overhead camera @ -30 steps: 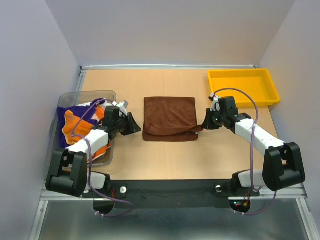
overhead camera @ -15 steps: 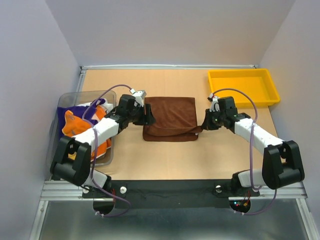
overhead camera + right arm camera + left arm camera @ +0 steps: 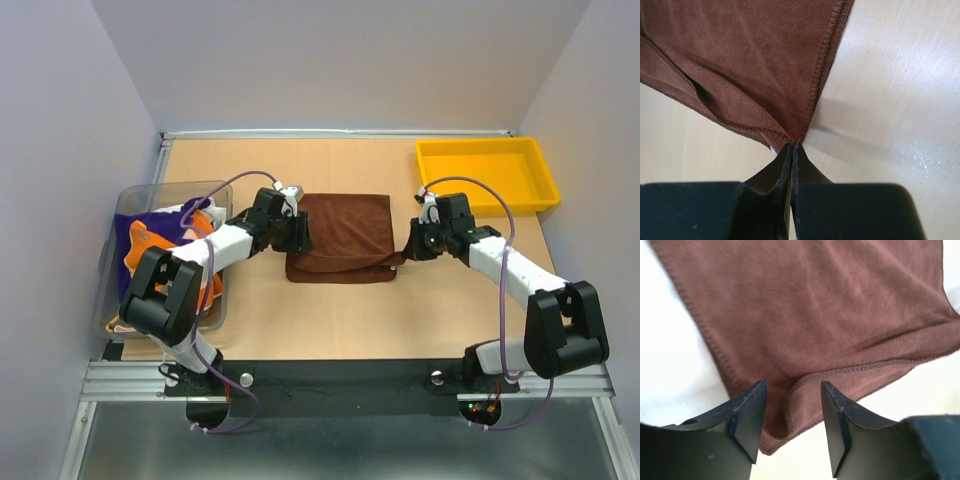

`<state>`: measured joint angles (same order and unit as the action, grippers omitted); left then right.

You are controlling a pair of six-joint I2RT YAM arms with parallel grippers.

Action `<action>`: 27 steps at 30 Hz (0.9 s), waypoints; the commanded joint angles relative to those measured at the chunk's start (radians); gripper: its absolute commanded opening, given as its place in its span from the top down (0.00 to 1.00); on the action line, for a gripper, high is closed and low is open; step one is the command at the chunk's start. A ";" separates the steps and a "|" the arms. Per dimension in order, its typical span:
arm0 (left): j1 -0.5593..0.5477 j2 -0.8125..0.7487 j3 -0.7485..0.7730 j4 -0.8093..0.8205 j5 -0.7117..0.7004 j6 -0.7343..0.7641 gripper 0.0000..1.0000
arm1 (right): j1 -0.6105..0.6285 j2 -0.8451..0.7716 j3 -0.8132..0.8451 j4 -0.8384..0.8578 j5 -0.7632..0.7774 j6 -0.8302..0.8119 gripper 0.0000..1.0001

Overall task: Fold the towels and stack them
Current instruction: Fold the towel

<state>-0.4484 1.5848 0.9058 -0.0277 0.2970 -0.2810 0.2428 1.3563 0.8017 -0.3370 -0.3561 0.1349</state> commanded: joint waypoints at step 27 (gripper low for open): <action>0.046 0.040 0.448 -0.086 -0.160 0.176 1.00 | -0.004 0.188 0.486 0.035 0.195 -0.155 1.00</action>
<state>-0.4404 1.6276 1.2102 -0.1551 0.2035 -0.1791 0.2428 1.5017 1.1076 -0.3637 -0.2646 0.0692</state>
